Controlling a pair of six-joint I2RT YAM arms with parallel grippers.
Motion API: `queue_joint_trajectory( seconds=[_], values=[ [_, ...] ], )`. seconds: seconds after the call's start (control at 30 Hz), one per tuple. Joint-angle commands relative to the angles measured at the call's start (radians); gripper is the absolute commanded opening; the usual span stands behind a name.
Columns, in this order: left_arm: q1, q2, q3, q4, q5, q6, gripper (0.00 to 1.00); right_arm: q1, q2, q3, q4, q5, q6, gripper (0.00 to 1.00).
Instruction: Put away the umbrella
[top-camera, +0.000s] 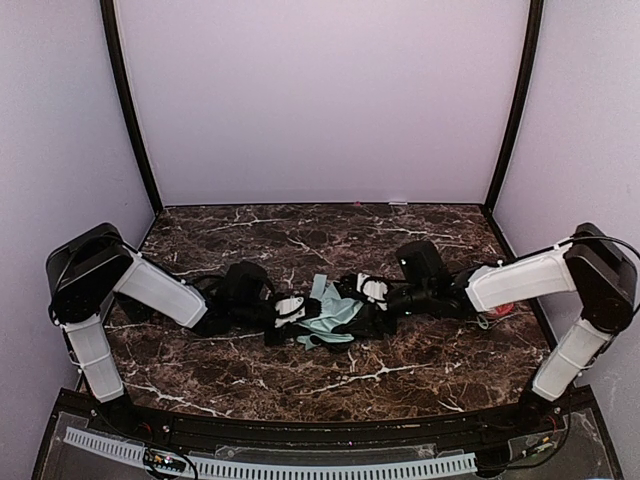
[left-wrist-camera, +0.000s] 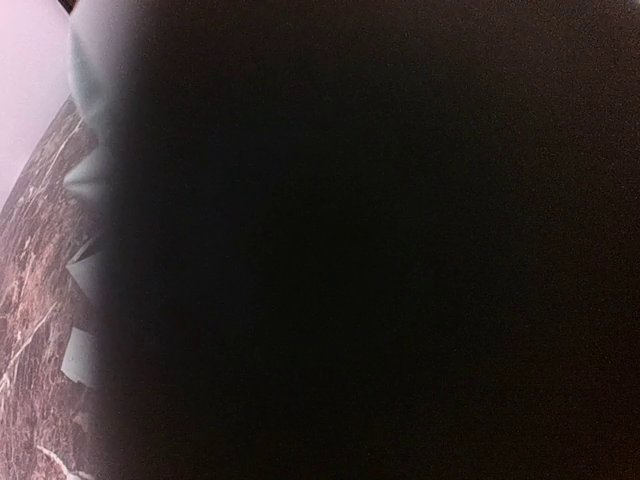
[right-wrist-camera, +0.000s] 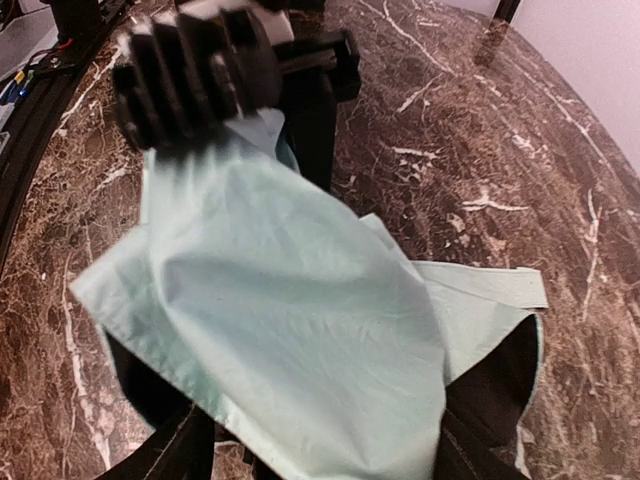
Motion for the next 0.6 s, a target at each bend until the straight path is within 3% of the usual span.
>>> queue_joint_trajectory(
  seconds=[0.0, 0.17, 0.23, 0.33, 0.43, 0.57],
  values=[
    [-0.004, -0.007, -0.031, -0.013, -0.056, 0.002, 0.00, -0.009, -0.169, -0.060, -0.050, 0.048, 0.019, 0.68],
    [-0.004, -0.007, -0.026, -0.039, -0.067, 0.015, 0.00, -0.008, -0.330, -0.131, -0.105, 0.056, 0.176, 0.68],
    [-0.004, -0.004, -0.017, -0.057, -0.066, 0.011, 0.00, -0.009, -0.328, -0.125, -0.068, 0.077, 0.364, 0.65],
    [-0.004, -0.004, -0.015, -0.062, -0.061, 0.002, 0.00, -0.008, -0.253, -0.085, -0.043, 0.081, 0.720, 0.51],
    [-0.006, -0.004, -0.018, -0.063, -0.058, 0.002, 0.00, -0.009, -0.188, -0.069, -0.028, 0.128, 0.893, 0.57],
    [-0.007, -0.004, -0.013, -0.070, -0.059, 0.006, 0.00, -0.012, -0.171, -0.062, 0.045, 0.175, 0.966, 0.67]
  ],
)
